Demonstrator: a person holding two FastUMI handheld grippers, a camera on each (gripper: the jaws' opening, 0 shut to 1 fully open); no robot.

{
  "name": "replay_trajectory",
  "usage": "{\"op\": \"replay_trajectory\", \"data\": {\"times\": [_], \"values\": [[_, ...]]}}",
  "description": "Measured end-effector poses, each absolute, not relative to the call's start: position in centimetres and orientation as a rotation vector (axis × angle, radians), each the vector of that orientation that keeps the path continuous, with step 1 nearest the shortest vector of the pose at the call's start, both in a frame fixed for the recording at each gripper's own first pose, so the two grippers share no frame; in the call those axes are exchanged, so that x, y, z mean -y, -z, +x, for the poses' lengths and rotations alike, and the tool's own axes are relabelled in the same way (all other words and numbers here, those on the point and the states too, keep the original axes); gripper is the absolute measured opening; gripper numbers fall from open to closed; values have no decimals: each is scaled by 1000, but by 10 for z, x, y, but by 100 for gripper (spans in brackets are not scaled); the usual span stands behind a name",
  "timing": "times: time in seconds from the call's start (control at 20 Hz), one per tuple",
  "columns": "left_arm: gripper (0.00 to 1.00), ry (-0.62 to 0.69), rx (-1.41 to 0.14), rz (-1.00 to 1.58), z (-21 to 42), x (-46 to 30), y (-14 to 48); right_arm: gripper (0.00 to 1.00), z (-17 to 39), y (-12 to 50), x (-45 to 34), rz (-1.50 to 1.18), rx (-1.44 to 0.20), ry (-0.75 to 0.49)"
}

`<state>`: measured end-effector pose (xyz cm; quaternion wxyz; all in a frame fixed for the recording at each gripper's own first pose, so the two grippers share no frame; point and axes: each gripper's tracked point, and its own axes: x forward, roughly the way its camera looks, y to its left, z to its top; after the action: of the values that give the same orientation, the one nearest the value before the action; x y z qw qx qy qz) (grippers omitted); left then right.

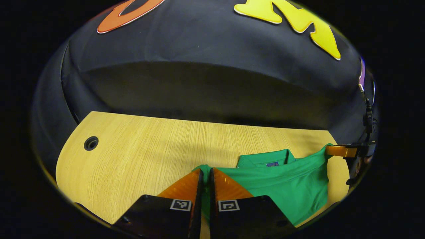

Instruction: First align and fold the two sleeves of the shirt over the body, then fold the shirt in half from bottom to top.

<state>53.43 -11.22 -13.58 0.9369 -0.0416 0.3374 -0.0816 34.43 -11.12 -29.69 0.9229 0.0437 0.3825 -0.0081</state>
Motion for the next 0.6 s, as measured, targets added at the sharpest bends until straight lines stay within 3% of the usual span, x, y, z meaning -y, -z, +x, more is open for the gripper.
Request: {"op": "replay_trajectory", "data": {"times": [0.05, 0.1, 0.25, 0.4, 0.6], "values": [[19, 152, -684, -84, 533, 108, 132, 9, 343, 295, 112, 95, -783, 25], [46, 144, -678, -88, 531, 106, 127, 15, 343, 290, 113, 99, -771, 34], [100, 89, -648, -78, 526, 89, 110, 38, 341, 265, 119, 69, -698, 80], [100, 72, -568, -90, 516, 80, 69, 99, 332, 228, 121, 49, -592, 121], [100, 55, -415, -56, 499, 71, -7, 97, 296, 160, 114, 23, -429, 130]]}}
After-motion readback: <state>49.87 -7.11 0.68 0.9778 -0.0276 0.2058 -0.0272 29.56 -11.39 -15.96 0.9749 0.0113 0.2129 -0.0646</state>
